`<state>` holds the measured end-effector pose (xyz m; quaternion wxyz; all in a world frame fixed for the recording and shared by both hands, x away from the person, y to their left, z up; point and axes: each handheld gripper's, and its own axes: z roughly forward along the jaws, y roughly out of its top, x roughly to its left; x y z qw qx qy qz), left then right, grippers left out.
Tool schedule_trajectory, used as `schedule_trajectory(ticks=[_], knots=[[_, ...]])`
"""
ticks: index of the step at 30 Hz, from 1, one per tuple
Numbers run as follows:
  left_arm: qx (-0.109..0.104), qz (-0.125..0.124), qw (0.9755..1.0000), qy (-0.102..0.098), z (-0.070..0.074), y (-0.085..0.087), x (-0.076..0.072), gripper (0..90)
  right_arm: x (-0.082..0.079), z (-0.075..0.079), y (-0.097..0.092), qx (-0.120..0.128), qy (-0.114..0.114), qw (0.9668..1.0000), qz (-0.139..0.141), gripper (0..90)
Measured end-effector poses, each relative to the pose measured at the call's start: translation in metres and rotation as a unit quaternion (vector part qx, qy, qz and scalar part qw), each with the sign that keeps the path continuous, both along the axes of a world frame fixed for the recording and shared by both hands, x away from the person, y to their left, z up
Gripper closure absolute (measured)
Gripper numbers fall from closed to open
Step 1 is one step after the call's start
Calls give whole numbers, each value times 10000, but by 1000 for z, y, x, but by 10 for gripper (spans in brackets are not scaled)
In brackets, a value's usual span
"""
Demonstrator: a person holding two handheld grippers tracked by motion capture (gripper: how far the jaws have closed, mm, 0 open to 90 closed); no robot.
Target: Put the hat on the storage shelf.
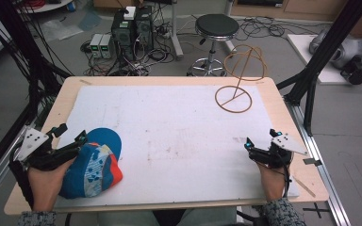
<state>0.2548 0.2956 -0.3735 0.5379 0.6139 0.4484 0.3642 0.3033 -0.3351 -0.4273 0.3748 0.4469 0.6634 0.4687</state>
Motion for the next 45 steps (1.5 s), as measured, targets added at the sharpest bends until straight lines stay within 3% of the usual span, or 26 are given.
schedule_trajectory(ticks=[10, 14, 19, 24, 32, 45], knots=[[155, 80, 9998, -71, 8, -11, -26, 276, 1, 0, 2, -21, -29, 10000, 42, 46], [192, 96, 9997, -107, 0, -18, -43, 301, 0, 1, 4, -31, -19, 10000, 61, 46], [169, 17, 9999, 2, -13, -24, -63, 309, -1, 1, 3, -47, -21, 10000, 45, 46], [252, -44, 9997, 22, -17, -29, -68, 328, -1, 1, 4, -72, -22, 10000, 39, 47], [352, -125, 9990, 237, -30, -30, -68, 362, -1, 1, 4, -77, -24, 10000, 40, 47], [761, -233, 9963, 331, -36, -41, -72, 380, -1, 1, 6, -188, -31, 9998, 78, 49]])
